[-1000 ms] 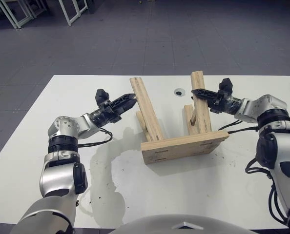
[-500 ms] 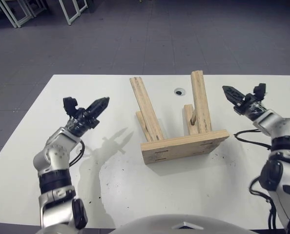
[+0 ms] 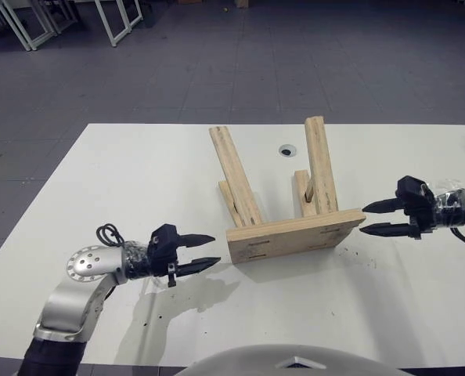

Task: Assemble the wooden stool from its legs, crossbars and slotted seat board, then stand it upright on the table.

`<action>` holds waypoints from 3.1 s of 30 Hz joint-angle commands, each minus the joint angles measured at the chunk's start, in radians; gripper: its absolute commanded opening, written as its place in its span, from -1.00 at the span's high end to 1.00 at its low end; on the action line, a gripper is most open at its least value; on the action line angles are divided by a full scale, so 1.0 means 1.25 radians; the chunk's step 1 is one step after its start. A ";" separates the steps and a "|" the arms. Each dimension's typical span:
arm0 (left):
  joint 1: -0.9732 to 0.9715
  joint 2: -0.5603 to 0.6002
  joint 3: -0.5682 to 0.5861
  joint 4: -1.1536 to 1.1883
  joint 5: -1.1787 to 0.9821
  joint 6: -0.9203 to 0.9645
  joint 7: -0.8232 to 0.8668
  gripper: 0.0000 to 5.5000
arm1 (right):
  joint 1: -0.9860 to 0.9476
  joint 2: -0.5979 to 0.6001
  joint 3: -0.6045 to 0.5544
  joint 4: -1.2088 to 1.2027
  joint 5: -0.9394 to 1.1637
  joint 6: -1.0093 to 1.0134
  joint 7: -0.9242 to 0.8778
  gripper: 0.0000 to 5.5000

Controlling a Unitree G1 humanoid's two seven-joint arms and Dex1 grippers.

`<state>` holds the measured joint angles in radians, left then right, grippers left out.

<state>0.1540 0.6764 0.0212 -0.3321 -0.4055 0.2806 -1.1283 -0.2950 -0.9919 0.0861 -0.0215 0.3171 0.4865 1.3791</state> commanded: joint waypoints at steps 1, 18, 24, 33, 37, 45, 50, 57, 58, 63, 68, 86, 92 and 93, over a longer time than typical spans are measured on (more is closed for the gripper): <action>-0.043 -0.017 -0.064 0.022 0.031 0.006 0.022 0.15 | -0.028 0.049 0.050 -0.018 -0.012 -0.002 -0.013 0.00; -0.258 -0.006 0.057 0.098 -0.444 0.438 -0.035 0.46 | -0.265 0.195 -0.049 0.198 0.289 0.410 0.108 0.28; -0.446 -0.008 0.170 0.272 -1.040 0.643 0.320 0.50 | -0.478 0.328 -0.345 0.374 0.457 0.883 -0.153 0.37; -0.778 -0.122 0.229 0.975 -1.155 0.683 0.823 0.37 | -0.659 0.558 -0.566 0.816 0.328 0.733 -0.700 0.16; -0.873 -0.134 0.297 1.139 -1.079 0.655 0.830 0.14 | -0.723 0.580 -0.581 0.935 0.334 0.554 -0.707 -0.10; -0.900 -0.124 0.436 1.195 -0.941 0.692 0.741 0.07 | -0.738 0.531 -0.647 1.031 0.362 0.409 -0.671 -0.33; -0.840 -0.137 0.525 1.124 -0.854 0.509 0.769 0.07 | -0.710 0.500 -0.693 1.001 0.379 0.340 -0.735 -0.33; -0.412 -0.249 0.300 0.405 -0.356 0.060 0.749 0.07 | -0.394 0.578 -0.414 0.393 0.172 0.205 -0.896 -0.33; -0.341 -0.266 0.251 0.314 -0.274 -0.008 0.748 0.07 | -0.325 0.596 -0.378 0.289 0.158 0.205 -0.912 -0.33; -0.154 -0.343 0.090 0.101 0.037 -0.212 0.835 0.07 | -0.036 0.643 -0.159 -0.054 -0.053 -0.004 -0.984 -0.33; -0.079 -0.400 -0.015 0.043 0.252 -0.333 0.882 0.07 | 0.131 0.662 -0.034 -0.123 -0.263 -0.208 -1.081 -0.33; -0.045 -0.498 -0.072 0.068 0.390 -0.389 0.917 0.07 | 0.195 0.706 0.005 -0.148 -0.312 -0.255 -1.074 -0.33; -0.046 -0.507 -0.068 0.073 0.379 -0.373 0.906 0.07 | 0.209 0.730 0.020 -0.159 -0.323 -0.247 -1.079 -0.33; -0.059 -0.501 -0.060 0.078 0.370 -0.368 0.896 0.07 | 0.207 0.740 0.026 -0.158 -0.326 -0.247 -1.085 -0.33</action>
<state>0.1198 0.0389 -0.0717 -0.2491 0.0799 -0.2016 0.0101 -0.0326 -0.0916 0.1019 -0.2101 -0.0781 0.1721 0.0376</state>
